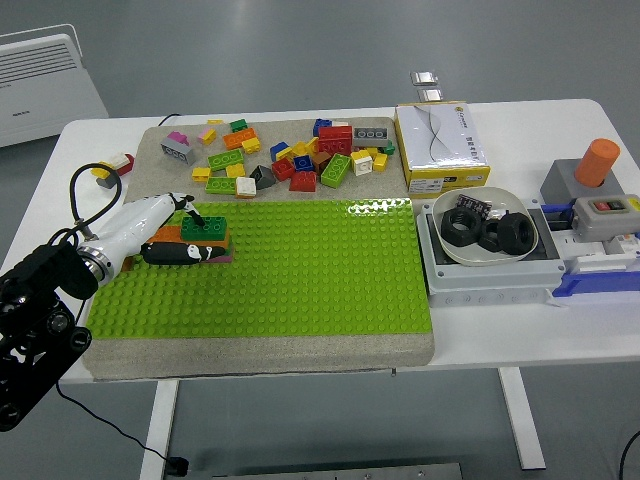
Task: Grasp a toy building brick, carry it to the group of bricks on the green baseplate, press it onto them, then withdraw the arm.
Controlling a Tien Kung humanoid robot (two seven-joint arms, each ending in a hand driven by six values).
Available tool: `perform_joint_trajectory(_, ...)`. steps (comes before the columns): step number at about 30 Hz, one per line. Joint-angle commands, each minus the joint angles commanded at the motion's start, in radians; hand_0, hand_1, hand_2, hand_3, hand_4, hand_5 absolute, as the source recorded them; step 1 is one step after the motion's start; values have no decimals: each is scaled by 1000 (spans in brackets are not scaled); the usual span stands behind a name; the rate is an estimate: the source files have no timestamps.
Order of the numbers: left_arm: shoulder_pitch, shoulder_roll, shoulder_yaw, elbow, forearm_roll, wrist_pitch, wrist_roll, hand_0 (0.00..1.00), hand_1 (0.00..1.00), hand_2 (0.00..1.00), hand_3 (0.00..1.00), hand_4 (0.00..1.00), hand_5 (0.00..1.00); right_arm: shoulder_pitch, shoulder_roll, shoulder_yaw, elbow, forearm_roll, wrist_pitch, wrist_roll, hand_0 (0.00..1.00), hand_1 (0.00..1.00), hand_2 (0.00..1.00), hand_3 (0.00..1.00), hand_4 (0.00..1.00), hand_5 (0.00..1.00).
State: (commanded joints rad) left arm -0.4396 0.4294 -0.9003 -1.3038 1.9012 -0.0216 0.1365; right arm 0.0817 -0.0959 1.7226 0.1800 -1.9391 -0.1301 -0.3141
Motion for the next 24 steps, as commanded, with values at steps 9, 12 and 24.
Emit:
perform_joint_trajectory(9, 10, -13, -17, 15, -1, 3, -3, 918, 920, 921, 620, 998, 686, 1, -1, -9, 0, 8, -1, 0, 702, 657, 643, 738, 937, 998)
perform_joint_trajectory(12, 18, -19, -33, 20, -3, 8, -8, 918, 920, 920, 618, 998, 686, 1, -1, -11, 0, 10, -1, 0, 704, 657, 643, 738, 938, 998)
perform_joint_trajectory(24, 39, -44, -68, 23, -13, 23, -25, 923, 919, 921, 618, 998, 683, 0, 0, -20, 0, 18, -2, 1, 703, 656, 643, 739, 938, 998)
